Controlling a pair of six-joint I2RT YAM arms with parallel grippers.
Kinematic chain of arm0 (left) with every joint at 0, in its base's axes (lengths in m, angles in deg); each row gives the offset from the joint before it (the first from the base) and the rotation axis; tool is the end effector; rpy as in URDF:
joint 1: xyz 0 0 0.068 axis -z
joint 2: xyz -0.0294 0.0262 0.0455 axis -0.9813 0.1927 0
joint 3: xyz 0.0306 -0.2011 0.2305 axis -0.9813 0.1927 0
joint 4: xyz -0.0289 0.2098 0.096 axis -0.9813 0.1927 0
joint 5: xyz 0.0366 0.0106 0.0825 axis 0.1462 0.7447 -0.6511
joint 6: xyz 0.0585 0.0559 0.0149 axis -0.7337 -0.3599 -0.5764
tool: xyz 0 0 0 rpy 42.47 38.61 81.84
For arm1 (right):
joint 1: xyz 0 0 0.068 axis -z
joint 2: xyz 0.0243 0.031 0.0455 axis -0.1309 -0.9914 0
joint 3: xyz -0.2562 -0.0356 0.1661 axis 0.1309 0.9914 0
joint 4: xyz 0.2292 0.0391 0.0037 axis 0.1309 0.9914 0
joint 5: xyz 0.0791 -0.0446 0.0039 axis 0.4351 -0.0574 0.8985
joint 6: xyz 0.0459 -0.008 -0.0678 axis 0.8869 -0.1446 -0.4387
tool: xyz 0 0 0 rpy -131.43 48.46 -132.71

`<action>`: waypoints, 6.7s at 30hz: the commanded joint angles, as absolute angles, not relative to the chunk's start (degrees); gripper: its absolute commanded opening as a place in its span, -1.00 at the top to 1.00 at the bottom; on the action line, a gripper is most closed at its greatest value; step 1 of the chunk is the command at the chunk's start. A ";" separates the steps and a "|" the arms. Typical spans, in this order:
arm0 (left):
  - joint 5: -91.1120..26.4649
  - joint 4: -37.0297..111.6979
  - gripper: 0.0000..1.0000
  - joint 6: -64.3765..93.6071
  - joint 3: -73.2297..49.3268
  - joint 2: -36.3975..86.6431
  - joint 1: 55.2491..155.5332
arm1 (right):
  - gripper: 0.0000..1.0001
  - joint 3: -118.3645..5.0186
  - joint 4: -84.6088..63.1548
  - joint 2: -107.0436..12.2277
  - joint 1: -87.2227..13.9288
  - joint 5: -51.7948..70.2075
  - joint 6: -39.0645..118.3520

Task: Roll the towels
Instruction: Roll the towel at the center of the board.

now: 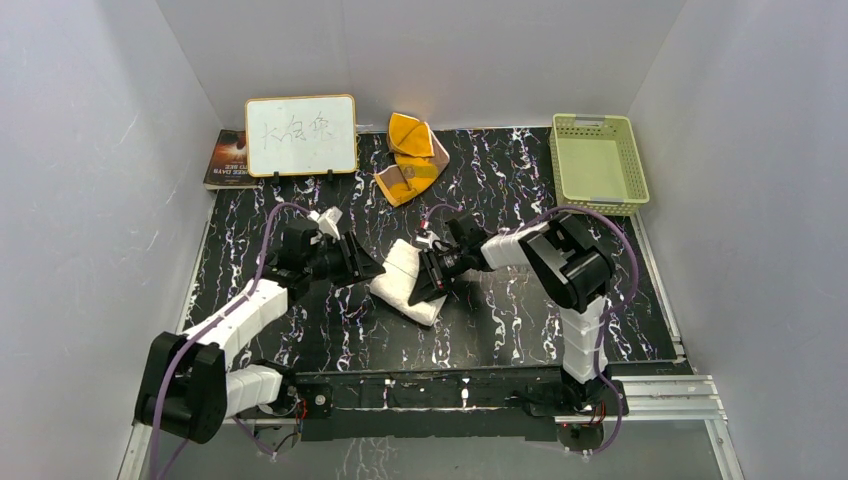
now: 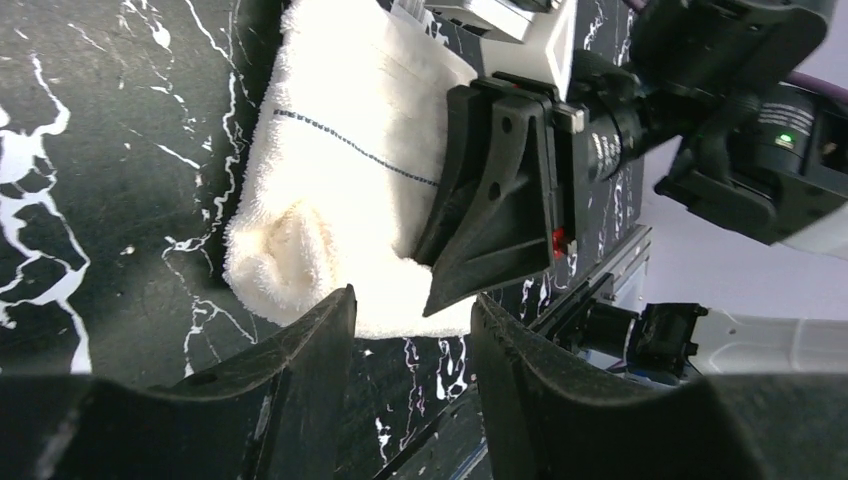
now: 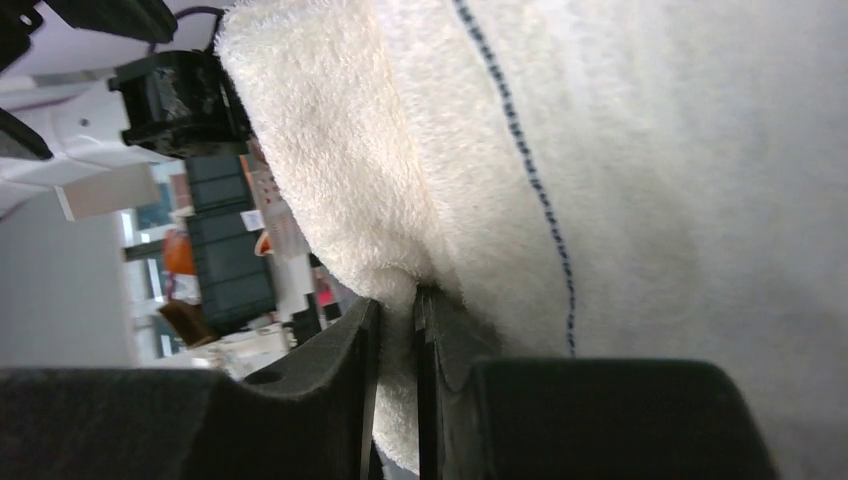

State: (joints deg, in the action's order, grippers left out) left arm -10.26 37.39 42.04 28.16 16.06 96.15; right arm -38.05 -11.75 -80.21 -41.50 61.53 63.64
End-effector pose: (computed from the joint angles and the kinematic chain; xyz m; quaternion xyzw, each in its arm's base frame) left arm 0.2043 -0.1014 0.2446 -0.0353 0.8538 -0.4218 0.3032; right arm 0.2715 0.2577 0.1496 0.1672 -0.8250 -0.5380 0.0453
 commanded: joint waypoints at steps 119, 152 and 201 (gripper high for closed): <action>-0.63 3.47 0.28 50.48 20.33 52.62 102.36 | 0.68 -34.04 -12.11 -78.34 -30.10 59.96 64.37; -3.58 15.85 0.31 43.30 16.89 54.88 102.27 | 0.06 -42.99 10.59 -58.97 -64.25 -13.44 33.49; -1.76 8.16 -0.66 53.56 15.32 49.81 104.90 | 0.62 -24.73 -32.89 -69.15 -25.36 60.04 70.11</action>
State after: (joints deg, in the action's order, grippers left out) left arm -2.11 18.84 48.86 16.84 47.87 103.93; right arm -26.62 -20.88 -67.69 -25.83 51.80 62.46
